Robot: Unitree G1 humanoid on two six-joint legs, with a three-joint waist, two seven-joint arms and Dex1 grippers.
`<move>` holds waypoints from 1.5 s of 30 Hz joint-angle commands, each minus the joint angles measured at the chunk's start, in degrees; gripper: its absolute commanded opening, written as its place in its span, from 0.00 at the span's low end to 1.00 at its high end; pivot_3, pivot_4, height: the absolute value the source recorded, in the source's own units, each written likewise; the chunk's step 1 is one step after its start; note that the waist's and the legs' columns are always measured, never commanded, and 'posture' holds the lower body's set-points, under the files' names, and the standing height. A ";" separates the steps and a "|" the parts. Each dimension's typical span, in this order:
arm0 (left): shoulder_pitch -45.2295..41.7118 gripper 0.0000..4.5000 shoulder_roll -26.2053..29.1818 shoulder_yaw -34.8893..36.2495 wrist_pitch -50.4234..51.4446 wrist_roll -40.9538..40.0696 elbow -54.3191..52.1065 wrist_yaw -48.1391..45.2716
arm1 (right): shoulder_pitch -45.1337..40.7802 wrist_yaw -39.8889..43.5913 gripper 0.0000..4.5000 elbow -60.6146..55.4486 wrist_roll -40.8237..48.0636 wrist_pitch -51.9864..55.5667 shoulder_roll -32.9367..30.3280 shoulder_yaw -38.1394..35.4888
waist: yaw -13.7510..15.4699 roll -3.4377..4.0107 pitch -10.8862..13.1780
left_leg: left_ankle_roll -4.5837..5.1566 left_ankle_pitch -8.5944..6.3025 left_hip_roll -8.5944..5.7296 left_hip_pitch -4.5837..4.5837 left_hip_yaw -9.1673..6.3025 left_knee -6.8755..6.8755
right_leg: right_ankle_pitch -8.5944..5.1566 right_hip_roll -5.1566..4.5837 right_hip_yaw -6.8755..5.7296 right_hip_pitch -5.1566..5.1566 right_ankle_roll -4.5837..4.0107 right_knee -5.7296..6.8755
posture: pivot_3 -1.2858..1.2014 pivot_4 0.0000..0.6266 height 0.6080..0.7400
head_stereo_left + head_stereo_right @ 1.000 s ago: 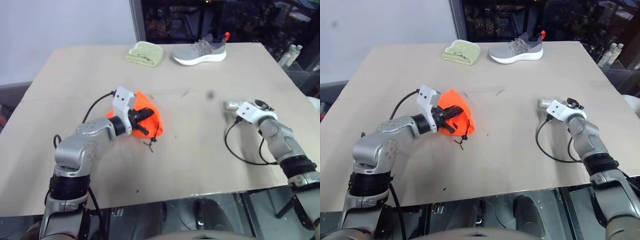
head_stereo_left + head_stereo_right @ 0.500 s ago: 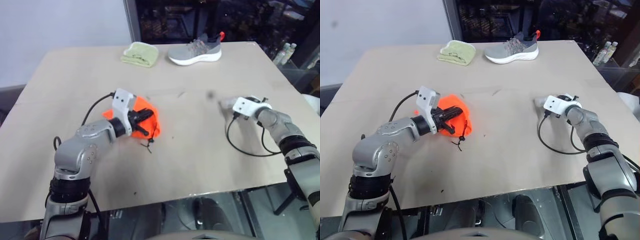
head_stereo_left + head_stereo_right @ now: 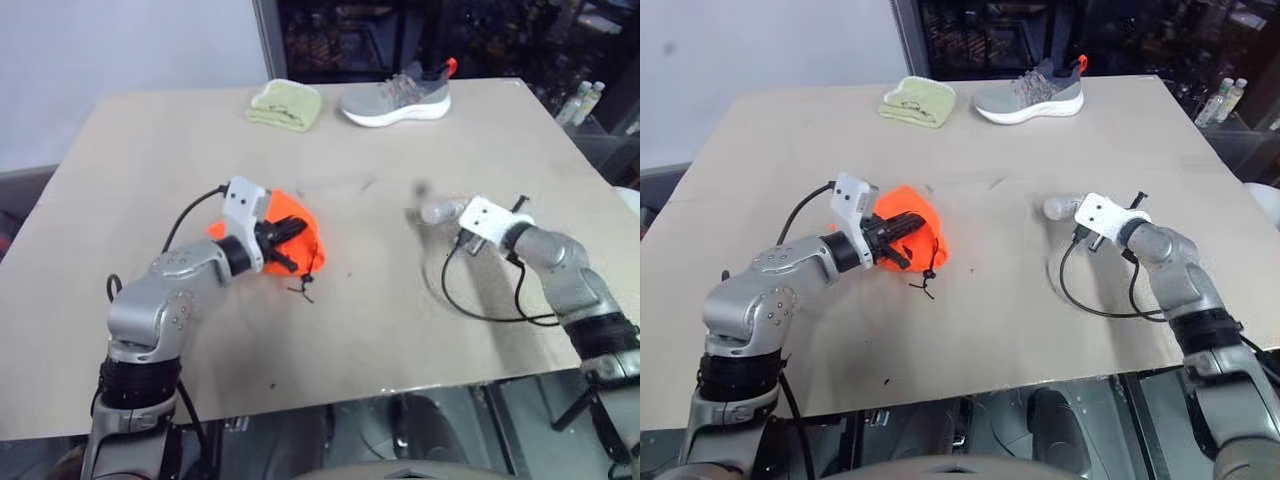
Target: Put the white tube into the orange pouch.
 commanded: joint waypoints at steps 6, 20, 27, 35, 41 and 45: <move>-5.40 0.00 -1.00 1.03 0.79 -1.57 2.26 0.74 | -0.93 7.66 0.01 -35.99 28.75 49.29 10.06 -12.35 | 0.58 -0.01 -0.01 | 0.00 0.00 0.06 -0.13 -0.14 0.07 | 0.00 0.04 -0.16 -0.07 0.00 0.03 | 0.52 0.24 1.00; -7.98 0.00 -0.72 1.08 0.54 -1.07 4.72 -0.52 | -11.05 0.98 0.01 -34.22 49.35 73.94 11.35 -18.41 | 0.57 0.05 0.03 | 0.00 0.00 -0.27 -0.61 -0.24 0.09 | 0.01 -0.08 -0.29 -0.46 -0.01 -0.01 | 0.52 0.24 1.00; -6.74 0.00 -0.57 1.55 0.48 -0.98 3.29 -0.11 | -10.32 -4.87 0.01 -34.24 20.19 42.65 -17.38 12.73 | 0.47 0.04 0.05 | -0.01 0.01 -0.27 -0.62 -0.15 0.13 | -0.01 -0.09 -0.33 -0.47 0.03 -0.04 | 0.52 0.24 1.00; -5.72 0.00 -0.06 0.26 -1.22 0.08 3.20 -1.03 | -10.07 0.17 0.01 -25.98 2.97 33.16 -20.11 30.23 | 0.39 0.01 0.06 | -0.03 0.02 -0.20 -0.64 -0.13 0.12 | 0.00 -0.04 -0.23 -0.53 0.02 -0.07 | 0.52 0.24 1.00; -5.51 0.00 -0.03 0.15 -1.05 0.03 2.53 -1.10 | -9.13 4.38 0.41 -22.47 0.22 26.93 -17.22 29.69 | 0.53 -0.07 0.02 | -0.01 0.01 -0.21 -0.61 -0.18 0.22 | 0.00 -0.04 -0.27 -0.43 0.03 -0.09 | 0.52 0.24 1.00; -5.16 0.00 -0.20 0.46 -0.39 -0.36 1.70 -0.60 | -7.40 12.69 0.62 -24.73 3.56 17.57 -21.80 24.39 | 0.65 -0.04 0.04 | -0.02 0.01 -0.21 -0.63 -0.21 0.23 | 0.00 -0.05 -0.29 -0.43 0.02 -0.09 | 0.52 0.24 1.00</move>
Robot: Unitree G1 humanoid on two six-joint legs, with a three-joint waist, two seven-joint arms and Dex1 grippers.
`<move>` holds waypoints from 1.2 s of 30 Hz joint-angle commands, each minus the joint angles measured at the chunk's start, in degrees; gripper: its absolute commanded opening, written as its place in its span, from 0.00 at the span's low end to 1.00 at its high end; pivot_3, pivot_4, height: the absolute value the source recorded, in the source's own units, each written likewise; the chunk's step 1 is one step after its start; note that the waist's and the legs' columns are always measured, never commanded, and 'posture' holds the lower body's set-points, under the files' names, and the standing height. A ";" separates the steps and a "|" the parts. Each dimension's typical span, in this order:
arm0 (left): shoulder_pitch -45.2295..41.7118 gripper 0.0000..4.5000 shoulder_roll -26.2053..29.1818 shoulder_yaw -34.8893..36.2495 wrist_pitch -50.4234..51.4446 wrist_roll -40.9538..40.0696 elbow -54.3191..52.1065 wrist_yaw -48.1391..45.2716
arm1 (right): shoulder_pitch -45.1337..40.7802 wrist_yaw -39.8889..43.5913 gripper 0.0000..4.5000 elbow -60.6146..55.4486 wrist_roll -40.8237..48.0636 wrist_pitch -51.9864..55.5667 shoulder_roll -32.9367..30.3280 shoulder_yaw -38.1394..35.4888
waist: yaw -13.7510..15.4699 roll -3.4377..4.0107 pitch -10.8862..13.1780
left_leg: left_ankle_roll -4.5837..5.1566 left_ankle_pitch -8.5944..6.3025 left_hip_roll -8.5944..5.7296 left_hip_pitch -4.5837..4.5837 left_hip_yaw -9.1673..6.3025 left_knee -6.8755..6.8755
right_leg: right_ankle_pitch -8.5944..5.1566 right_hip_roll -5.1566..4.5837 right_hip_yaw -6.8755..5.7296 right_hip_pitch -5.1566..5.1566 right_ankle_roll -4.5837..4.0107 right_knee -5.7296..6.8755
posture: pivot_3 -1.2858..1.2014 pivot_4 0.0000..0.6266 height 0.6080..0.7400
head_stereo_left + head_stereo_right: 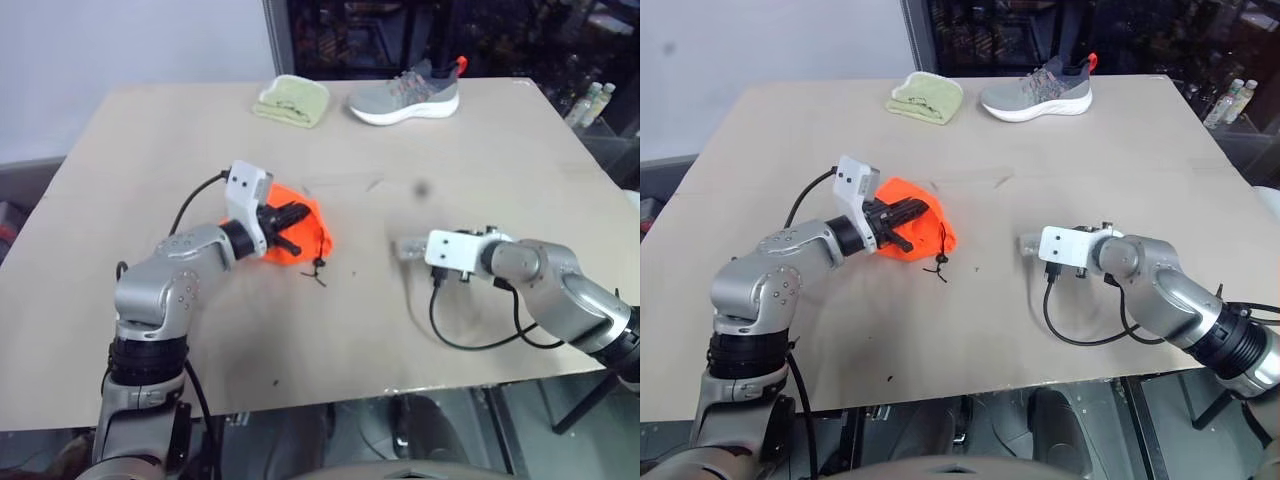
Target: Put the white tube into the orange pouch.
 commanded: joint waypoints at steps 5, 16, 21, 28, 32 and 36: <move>0.00 0.00 -0.20 0.66 0.28 -0.99 -3.76 0.70 | -1.16 10.50 0.62 8.78 3.12 -17.50 -2.33 -7.53 | -0.14 -0.02 0.00 | 0.00 0.00 0.01 0.03 0.01 0.00 | 0.00 0.00 -0.01 0.03 0.00 -0.04 | 0.52 0.24 1.00; 1.56 0.00 -1.21 1.44 1.91 -2.10 -6.61 2.30 | -8.35 18.86 0.62 34.64 -0.16 -36.21 4.00 -7.59 | -0.20 -0.04 -0.01 | -0.02 0.02 0.01 0.07 0.04 0.01 | 0.01 0.02 0.03 0.05 -0.01 0.00 | 0.52 0.24 1.00; 2.04 0.00 -1.34 1.67 2.50 -2.80 -7.53 3.04 | -10.76 22.33 0.62 40.19 -0.59 -38.02 5.87 -8.04 | -0.20 -0.05 -0.01 | -0.03 0.02 0.01 0.15 0.04 0.09 | 0.02 0.01 0.05 0.14 -0.01 0.06 | 0.52 0.24 1.00; 2.18 0.00 -1.29 1.49 2.60 -3.32 -7.42 2.95 | -13.99 31.29 0.62 44.61 -1.23 -29.87 8.83 -6.82 | -0.03 -0.05 -0.02 | -0.05 0.03 -0.01 0.14 0.00 0.09 | 0.02 0.01 0.03 0.14 -0.02 0.08 | 0.52 0.24 1.00; 2.35 0.00 -1.53 0.79 2.04 -3.05 -7.11 2.58 | -18.54 34.56 0.62 53.13 -3.75 -29.64 12.77 -4.70 | -0.12 -0.06 -0.03 | -0.26 0.15 -0.03 0.15 0.00 0.09 | 0.02 0.01 0.02 0.14 -0.02 0.09 | 0.52 0.24 1.00; 2.94 0.00 -1.65 0.81 1.91 -3.00 -7.66 2.58 | -20.17 36.39 0.62 57.80 -5.26 -32.37 14.77 -4.06 | -0.19 -0.27 -0.16 | -0.26 0.16 -0.02 0.19 -0.01 0.08 | 0.02 0.02 0.01 0.18 -0.02 0.10 | 0.52 0.24 1.00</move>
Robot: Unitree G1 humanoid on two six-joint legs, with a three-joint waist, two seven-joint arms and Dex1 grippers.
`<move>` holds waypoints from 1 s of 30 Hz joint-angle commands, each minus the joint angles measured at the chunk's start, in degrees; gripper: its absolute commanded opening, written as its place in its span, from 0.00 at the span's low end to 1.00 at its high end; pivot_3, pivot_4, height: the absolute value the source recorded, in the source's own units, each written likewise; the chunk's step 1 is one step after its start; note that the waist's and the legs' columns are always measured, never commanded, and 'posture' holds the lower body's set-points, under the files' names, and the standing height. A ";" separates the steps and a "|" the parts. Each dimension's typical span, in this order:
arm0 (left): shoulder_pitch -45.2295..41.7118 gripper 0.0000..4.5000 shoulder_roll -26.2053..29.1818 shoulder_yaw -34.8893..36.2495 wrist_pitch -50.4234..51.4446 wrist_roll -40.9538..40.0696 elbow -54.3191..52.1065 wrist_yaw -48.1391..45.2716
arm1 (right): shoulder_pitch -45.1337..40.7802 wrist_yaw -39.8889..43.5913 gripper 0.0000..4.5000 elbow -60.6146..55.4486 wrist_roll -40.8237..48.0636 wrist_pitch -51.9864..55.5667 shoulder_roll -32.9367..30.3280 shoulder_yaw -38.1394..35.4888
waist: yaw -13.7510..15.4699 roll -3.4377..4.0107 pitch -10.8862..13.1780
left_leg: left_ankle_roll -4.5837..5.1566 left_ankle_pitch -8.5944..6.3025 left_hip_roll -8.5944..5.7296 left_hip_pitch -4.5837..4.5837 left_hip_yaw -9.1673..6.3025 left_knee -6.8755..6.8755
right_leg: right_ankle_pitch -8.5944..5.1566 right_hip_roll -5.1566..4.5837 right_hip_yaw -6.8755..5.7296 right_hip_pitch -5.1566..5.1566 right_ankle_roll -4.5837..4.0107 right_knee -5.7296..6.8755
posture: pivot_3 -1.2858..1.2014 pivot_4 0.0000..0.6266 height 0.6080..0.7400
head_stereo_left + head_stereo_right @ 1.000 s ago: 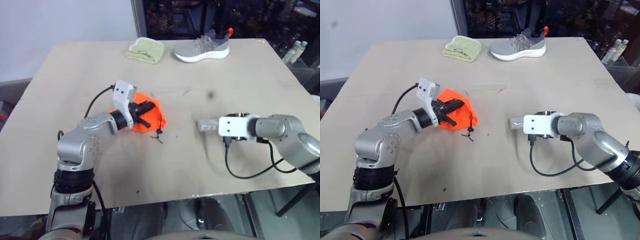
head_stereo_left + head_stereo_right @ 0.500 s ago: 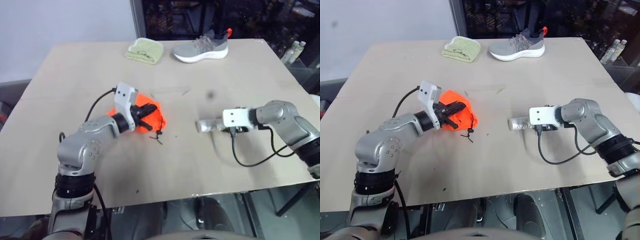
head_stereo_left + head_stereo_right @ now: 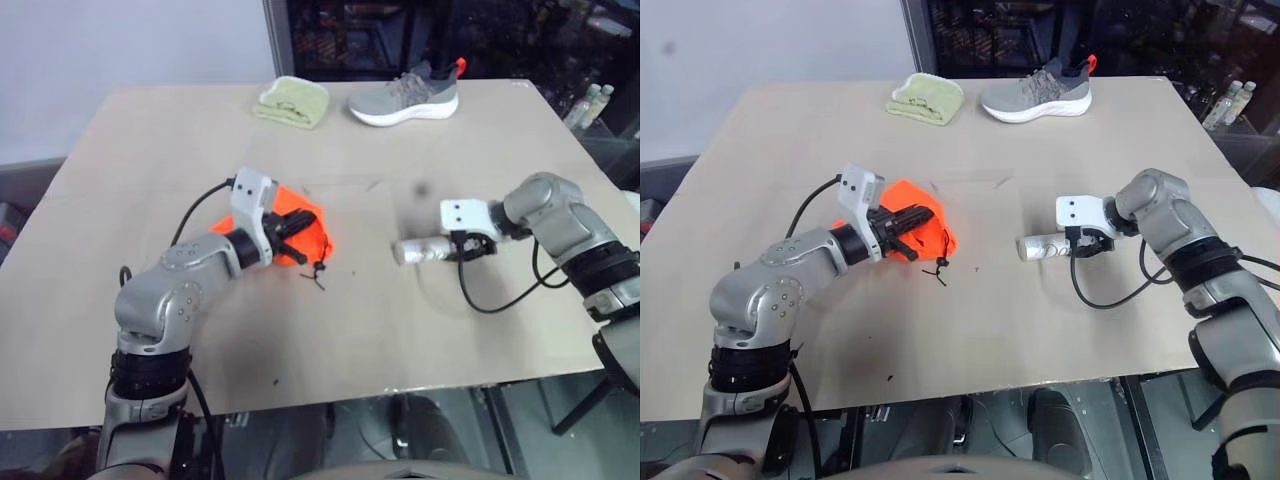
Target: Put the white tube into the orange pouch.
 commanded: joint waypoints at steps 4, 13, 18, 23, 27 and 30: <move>0.94 0.00 -0.17 0.51 -1.07 -0.73 -3.26 0.04 | 0.06 2.28 0.62 6.93 -3.63 -2.44 1.40 1.52 | -0.03 -0.12 -0.08 | 0.00 0.00 0.00 0.20 0.00 0.00 | 0.00 -0.01 0.01 0.20 0.00 0.00 | 0.52 0.24 1.00; 2.12 0.00 -0.08 0.85 -1.30 -0.59 -3.39 0.06 | 5.83 3.83 0.14 -9.68 -0.40 4.82 -2.97 -5.28 | 0.26 -0.06 -0.03 | 0.21 -0.15 0.00 0.68 -0.03 -0.10 | -0.01 -0.02 -0.01 0.64 0.00 -0.01 | 0.52 0.24 1.00; 1.21 0.00 -0.07 0.58 -1.50 -0.43 -2.30 -0.37 | 10.06 4.25 0.14 -24.47 1.62 15.77 -5.06 -8.58 | 0.10 0.02 0.03 | 0.20 -0.14 -0.02 0.58 0.00 -0.17 | -0.01 -0.05 0.02 0.53 0.00 -0.02 | 0.52 0.24 1.00; -0.26 0.00 -0.62 0.88 -1.27 -1.03 -0.92 -0.59 | 10.78 6.71 0.14 -45.84 12.05 50.38 -4.13 -12.42 | -0.04 0.20 0.14 | 0.21 -0.15 0.02 0.40 0.04 -0.19 | -0.01 -0.04 0.10 0.25 0.00 0.10 | 0.52 0.24 1.00; -0.98 0.00 -0.54 1.66 -0.53 -2.57 -0.30 -1.89 | 8.83 2.68 0.14 -52.94 20.56 70.03 -0.65 -14.38 | 0.09 0.20 0.14 | 0.22 -0.14 0.02 0.04 -0.04 -0.10 | 0.00 -0.03 0.04 -0.08 -0.01 0.15 | 0.52 0.24 1.00; -1.23 0.00 0.42 3.24 0.97 -5.46 -0.10 -3.87 | 7.64 -3.14 0.14 -54.51 23.65 76.39 3.34 -14.57 | 0.19 0.19 0.14 | 0.22 -0.15 0.01 -0.14 -0.09 -0.06 | 0.00 -0.09 -0.02 -0.19 -0.02 0.11 | 0.52 0.24 1.00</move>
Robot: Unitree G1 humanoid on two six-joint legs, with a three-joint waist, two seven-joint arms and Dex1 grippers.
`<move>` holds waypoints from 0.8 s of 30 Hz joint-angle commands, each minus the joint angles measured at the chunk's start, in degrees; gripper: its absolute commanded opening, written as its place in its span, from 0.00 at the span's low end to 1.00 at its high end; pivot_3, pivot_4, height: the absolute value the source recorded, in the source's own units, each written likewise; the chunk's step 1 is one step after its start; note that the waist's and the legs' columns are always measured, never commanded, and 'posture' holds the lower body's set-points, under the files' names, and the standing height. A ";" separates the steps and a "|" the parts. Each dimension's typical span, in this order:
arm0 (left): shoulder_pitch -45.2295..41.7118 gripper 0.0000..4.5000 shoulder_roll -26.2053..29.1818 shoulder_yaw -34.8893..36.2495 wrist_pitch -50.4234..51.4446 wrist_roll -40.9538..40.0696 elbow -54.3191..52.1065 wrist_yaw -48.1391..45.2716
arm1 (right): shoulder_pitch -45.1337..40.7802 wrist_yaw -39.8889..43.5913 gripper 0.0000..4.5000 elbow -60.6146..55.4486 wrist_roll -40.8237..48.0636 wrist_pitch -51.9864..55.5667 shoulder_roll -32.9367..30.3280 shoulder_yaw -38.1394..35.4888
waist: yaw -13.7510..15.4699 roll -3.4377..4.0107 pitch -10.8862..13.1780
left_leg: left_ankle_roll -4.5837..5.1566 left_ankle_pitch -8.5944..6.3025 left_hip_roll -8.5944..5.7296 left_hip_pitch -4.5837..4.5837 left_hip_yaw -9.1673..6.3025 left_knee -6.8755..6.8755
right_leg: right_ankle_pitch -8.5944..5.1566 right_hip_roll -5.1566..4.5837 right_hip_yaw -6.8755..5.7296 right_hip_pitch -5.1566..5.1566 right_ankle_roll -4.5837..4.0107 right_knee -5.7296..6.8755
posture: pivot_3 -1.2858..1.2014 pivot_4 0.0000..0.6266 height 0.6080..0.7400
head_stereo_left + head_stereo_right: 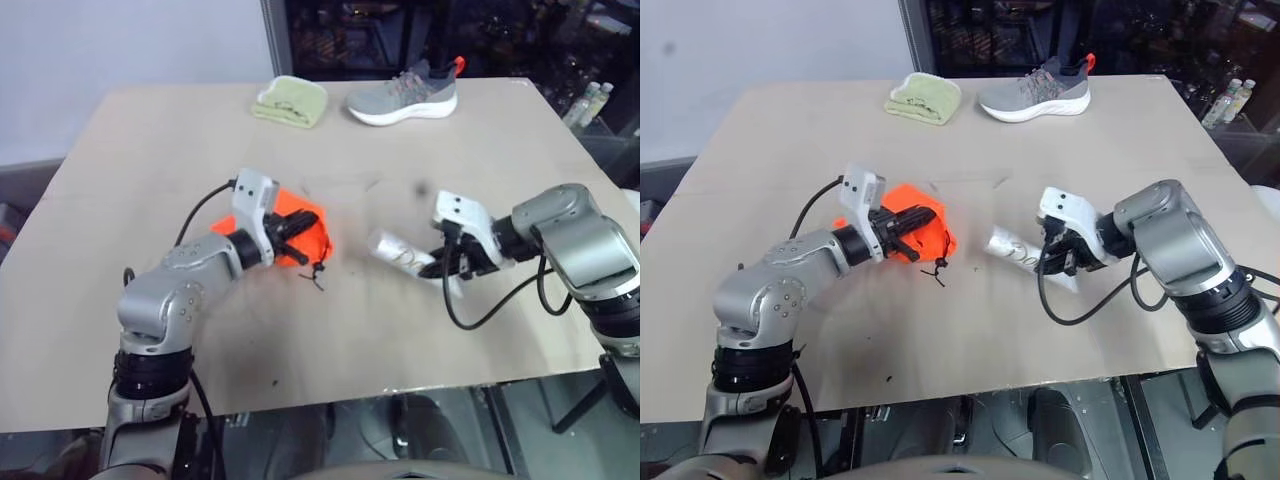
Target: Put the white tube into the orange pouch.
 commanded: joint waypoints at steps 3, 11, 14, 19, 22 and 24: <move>-2.08 0.00 2.12 3.46 2.04 -5.38 0.09 -3.65 | -2.68 -11.53 0.14 -2.39 3.88 8.32 7.53 -2.32 | -0.04 0.00 0.00 | 0.00 0.00 -0.04 -0.03 -0.01 -0.01 | 0.00 -0.03 -0.03 -0.01 0.00 -0.03 | 0.52 0.24 1.00; -4.31 0.00 5.52 1.31 1.75 -5.11 2.89 -6.73 | -4.86 -20.19 0.14 0.53 8.77 6.43 12.12 1.80 | -0.19 0.01 0.01 | -0.01 0.01 -0.09 -0.02 -0.02 -0.02 | 0.00 0.01 -0.07 -0.02 0.01 -0.01 | 0.52 0.24 1.00; -5.05 0.00 6.43 0.09 0.82 -3.95 3.61 -7.41 | -6.40 -21.63 0.14 1.79 10.73 5.57 13.65 3.73 | -0.28 0.01 0.01 | -0.01 0.01 -0.05 -0.01 -0.02 -0.03 | 0.00 0.07 -0.06 -0.02 0.01 0.01 | 0.52 0.24 1.00; -5.97 0.00 7.71 -1.91 -1.02 -2.00 4.24 -9.25 | -7.98 -22.79 0.14 2.73 14.23 4.97 15.05 7.01 | -0.28 0.02 0.01 | 0.00 0.00 -0.06 -0.02 -0.02 -0.04 | 0.00 0.07 -0.06 -0.04 0.01 0.00 | 0.52 0.24 1.00; -5.66 0.00 8.59 -2.69 -1.66 -2.11 3.12 -11.27 | -8.58 -25.31 0.14 7.90 14.78 5.98 17.21 6.53 | -0.31 0.02 0.01 | 0.00 0.00 -0.05 -0.01 -0.01 -0.04 | 0.00 0.07 -0.05 -0.05 0.01 0.02 | 0.52 0.24 1.00; -4.86 0.00 9.65 -3.16 -1.52 -2.63 1.76 -12.99 | -8.90 -27.33 0.14 12.69 14.94 7.07 19.11 3.57 | -0.35 0.02 0.01 | 0.00 0.01 -0.05 -0.01 0.00 -0.04 | 0.00 0.07 -0.05 -0.04 0.01 0.03 | 0.52 0.24 1.00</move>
